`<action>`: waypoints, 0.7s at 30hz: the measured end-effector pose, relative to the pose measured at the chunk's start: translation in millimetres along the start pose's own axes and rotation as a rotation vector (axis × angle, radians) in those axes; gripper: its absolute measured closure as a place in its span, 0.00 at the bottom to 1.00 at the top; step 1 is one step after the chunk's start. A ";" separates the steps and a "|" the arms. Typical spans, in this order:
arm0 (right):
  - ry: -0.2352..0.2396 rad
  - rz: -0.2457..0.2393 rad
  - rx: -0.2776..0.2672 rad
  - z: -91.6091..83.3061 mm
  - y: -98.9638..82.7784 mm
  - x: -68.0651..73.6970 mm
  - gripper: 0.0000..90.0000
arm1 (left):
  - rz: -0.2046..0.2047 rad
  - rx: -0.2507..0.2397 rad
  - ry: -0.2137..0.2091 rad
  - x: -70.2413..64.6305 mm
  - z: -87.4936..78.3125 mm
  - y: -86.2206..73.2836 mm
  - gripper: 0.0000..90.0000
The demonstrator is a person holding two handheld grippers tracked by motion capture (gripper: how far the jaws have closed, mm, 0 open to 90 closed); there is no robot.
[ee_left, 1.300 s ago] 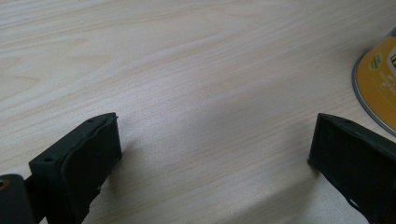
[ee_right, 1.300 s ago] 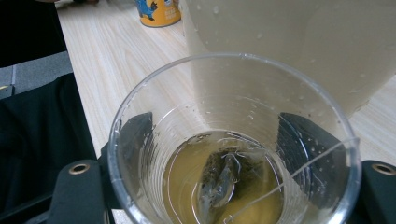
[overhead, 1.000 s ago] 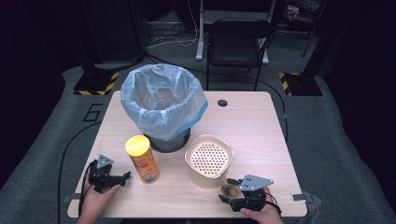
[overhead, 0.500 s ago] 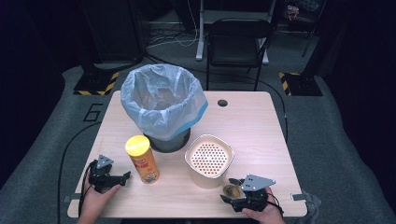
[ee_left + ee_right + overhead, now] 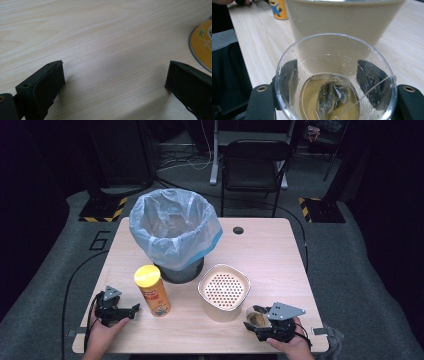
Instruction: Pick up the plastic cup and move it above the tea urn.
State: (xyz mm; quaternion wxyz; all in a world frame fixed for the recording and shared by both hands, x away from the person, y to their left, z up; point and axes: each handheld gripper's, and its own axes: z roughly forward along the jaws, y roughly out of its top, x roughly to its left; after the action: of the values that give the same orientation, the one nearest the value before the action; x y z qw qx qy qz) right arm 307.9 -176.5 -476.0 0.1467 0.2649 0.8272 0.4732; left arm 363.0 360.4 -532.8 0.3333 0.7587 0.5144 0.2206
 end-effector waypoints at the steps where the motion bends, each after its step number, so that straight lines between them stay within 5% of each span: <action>1: -0.003 0.001 -0.001 -1.3 1.1 -1.2 0.38 | 0.000 0.000 0.000 0.0 0.0 0.0 0.02; 21: -0.098 -0.021 -0.011 -19.8 17.8 -26.6 0.38 | 0.003 0.017 -0.007 0.6 -1.3 0.6 0.02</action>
State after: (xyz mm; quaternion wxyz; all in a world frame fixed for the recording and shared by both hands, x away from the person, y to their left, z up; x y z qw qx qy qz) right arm 325.1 -198.5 -450.8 0.1935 0.2781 0.8193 0.4625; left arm 362.8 361.1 -531.5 0.3283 0.7631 0.5138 0.2143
